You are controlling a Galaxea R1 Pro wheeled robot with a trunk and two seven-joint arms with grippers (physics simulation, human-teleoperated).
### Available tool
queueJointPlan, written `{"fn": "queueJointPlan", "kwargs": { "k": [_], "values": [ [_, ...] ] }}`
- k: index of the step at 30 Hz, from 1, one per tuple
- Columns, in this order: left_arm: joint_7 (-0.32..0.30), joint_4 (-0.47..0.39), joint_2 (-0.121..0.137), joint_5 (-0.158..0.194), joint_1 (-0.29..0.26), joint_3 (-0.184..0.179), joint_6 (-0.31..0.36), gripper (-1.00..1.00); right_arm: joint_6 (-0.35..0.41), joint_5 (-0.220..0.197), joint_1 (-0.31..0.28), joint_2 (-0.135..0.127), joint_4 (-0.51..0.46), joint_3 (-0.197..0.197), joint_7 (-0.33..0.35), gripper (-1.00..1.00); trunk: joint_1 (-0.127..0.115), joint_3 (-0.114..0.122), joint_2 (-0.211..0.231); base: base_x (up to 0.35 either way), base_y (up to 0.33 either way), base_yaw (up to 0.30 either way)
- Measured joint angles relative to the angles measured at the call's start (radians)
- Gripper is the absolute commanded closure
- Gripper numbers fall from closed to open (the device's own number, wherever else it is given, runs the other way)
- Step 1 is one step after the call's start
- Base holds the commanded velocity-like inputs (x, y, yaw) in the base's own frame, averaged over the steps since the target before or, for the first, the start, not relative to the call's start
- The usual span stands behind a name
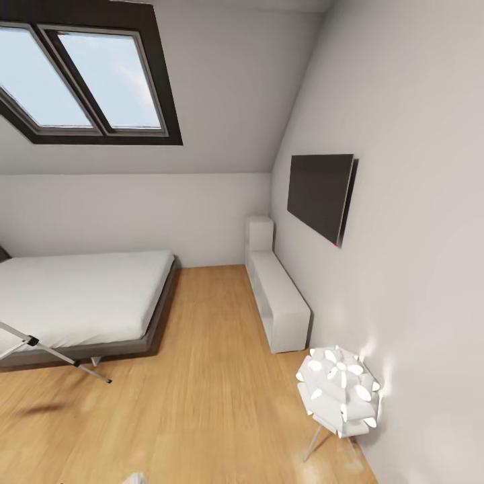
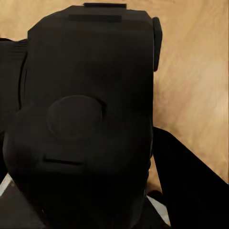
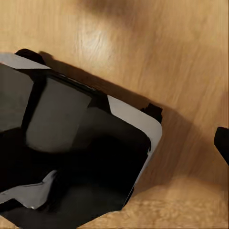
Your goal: Attach the digital camera to the camera tripod in the bedroom.
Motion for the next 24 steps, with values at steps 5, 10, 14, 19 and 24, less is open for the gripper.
{"fn": "queueJointPlan", "kwargs": {
  "k": [5,10,14,19,24],
  "values": [
    [0.0,0.005,-0.033,-0.006,0.051,0.001,-0.011,1.0,-0.196,0.002,-0.001,-0.033,0.23,0.0,-0.207,-1.0,0.0,0.0,0.0,0.0,0.0,0.0],
    [0.001,0.005,-0.064,-0.034,0.098,0.001,-0.015,1.0,-0.294,-0.014,0.011,-0.049,0.266,-0.002,-0.302,-1.0,0.0,0.0,0.0,0.0,0.0,0.0],
    [0.003,0.006,-0.081,-0.1,0.135,0.001,-0.014,1.0,-0.324,-0.045,0.054,-0.054,0.276,-0.002,-0.337,-1.0,0.0,0.0,0.0,0.0,0.0,0.0],
    [0.002,0.006,-0.086,-0.16,0.168,0.001,-0.014,1.0,-0.333,-0.067,0.087,-0.053,0.279,-0.002,-0.381,-1.0,0.0,0.0,0.0,0.0,0.0,0.0],
    [0.003,0.006,-0.086,-0.176,0.179,0.001,-0.014,1.0,-0.334,-0.073,0.094,-0.049,0.28,-0.002,-0.405,-1.0,0.0,0.0,0.0,0.0,0.0,0.0]
  ]
}}
